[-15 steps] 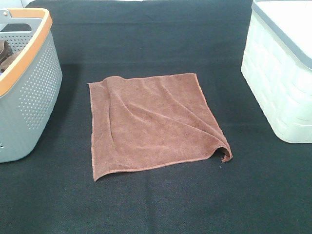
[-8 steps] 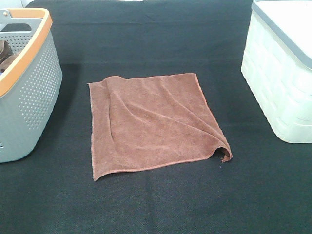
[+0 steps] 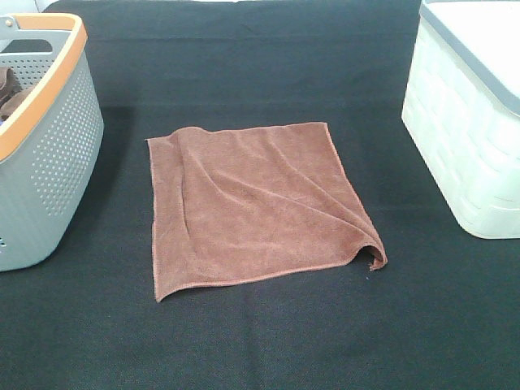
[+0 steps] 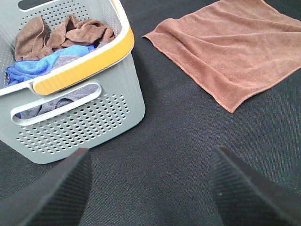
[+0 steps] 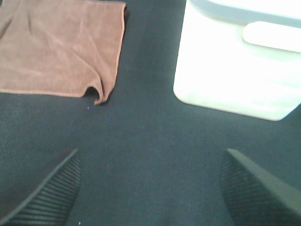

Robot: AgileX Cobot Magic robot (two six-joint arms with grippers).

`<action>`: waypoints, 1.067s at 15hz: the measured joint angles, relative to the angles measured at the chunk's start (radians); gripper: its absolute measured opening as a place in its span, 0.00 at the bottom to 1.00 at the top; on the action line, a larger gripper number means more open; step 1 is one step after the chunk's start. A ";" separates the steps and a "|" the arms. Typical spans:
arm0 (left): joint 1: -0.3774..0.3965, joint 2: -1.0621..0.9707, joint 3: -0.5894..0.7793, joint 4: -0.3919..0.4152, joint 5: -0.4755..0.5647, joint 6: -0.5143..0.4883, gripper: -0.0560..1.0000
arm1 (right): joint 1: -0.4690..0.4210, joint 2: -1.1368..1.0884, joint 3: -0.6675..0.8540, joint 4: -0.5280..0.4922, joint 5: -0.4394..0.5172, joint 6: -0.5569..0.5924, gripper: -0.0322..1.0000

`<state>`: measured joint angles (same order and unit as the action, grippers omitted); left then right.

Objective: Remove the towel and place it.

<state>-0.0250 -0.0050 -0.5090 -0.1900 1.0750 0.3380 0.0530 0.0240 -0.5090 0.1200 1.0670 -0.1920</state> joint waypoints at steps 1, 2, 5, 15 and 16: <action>0.000 0.000 0.000 0.000 0.000 0.000 0.69 | 0.000 0.000 0.000 0.000 0.000 0.000 0.78; 0.000 0.000 0.000 0.001 0.000 0.000 0.69 | 0.000 -0.026 0.000 0.001 0.001 0.000 0.78; 0.000 0.000 0.000 0.004 0.000 0.000 0.69 | 0.000 -0.030 0.003 0.002 0.001 0.000 0.78; 0.000 0.000 0.000 0.004 0.000 0.000 0.69 | 0.000 -0.030 0.003 0.003 0.001 0.000 0.78; 0.000 0.000 0.000 0.004 0.000 0.000 0.69 | 0.000 -0.030 0.003 0.003 0.001 0.000 0.78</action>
<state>-0.0250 -0.0050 -0.5090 -0.1860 1.0750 0.3380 0.0530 -0.0060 -0.5060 0.1230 1.0680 -0.1920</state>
